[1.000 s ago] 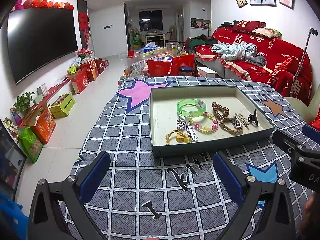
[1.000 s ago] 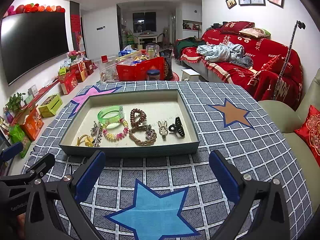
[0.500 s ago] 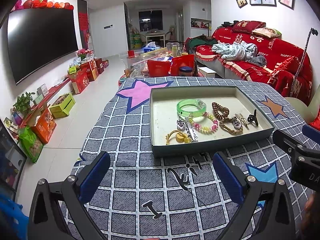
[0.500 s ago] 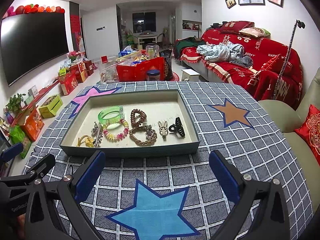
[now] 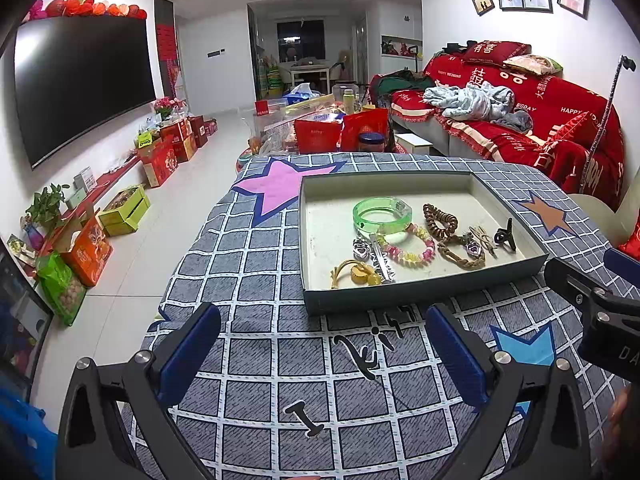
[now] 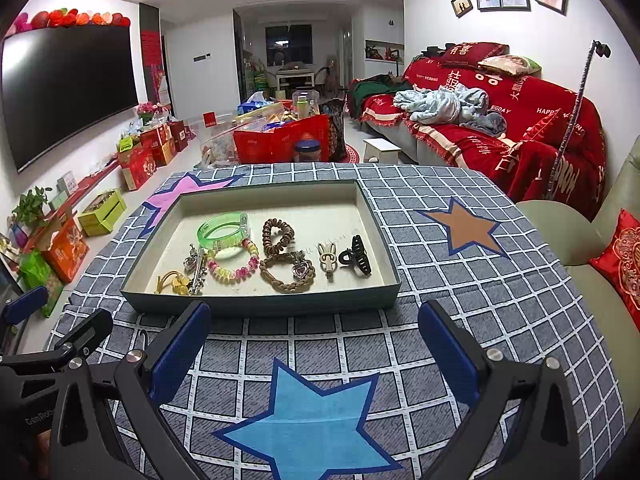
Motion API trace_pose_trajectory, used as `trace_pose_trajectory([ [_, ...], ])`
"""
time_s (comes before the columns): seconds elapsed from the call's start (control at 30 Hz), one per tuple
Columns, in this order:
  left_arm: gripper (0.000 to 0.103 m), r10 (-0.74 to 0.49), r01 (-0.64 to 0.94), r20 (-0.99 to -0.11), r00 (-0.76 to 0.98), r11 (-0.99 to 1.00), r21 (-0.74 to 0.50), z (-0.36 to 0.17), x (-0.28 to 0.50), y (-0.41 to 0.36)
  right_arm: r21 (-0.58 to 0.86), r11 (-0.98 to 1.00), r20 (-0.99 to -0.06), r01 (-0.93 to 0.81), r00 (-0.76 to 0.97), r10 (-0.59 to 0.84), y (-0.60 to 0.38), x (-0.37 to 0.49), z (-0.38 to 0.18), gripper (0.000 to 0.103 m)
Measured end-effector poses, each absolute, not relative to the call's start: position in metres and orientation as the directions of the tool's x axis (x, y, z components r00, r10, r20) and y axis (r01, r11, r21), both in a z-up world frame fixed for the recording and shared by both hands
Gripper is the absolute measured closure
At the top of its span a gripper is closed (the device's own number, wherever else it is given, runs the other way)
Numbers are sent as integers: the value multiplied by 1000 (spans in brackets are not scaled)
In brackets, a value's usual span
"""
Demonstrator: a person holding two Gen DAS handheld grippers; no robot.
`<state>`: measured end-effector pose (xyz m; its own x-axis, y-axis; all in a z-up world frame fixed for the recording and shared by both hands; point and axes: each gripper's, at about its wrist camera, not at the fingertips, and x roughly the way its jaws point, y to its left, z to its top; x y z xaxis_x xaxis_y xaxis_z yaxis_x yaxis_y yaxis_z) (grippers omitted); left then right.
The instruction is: Organize jewelry
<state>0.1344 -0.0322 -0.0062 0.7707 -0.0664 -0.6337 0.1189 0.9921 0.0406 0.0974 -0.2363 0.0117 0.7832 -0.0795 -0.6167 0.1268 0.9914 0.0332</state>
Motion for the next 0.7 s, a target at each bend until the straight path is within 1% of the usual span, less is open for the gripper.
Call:
trace_pose_trajectory([
  [0.7,0,-67,121,-634,771,992,42,-6,135,-32,33,991,-617,127,783,-80,-236,97,13,0],
])
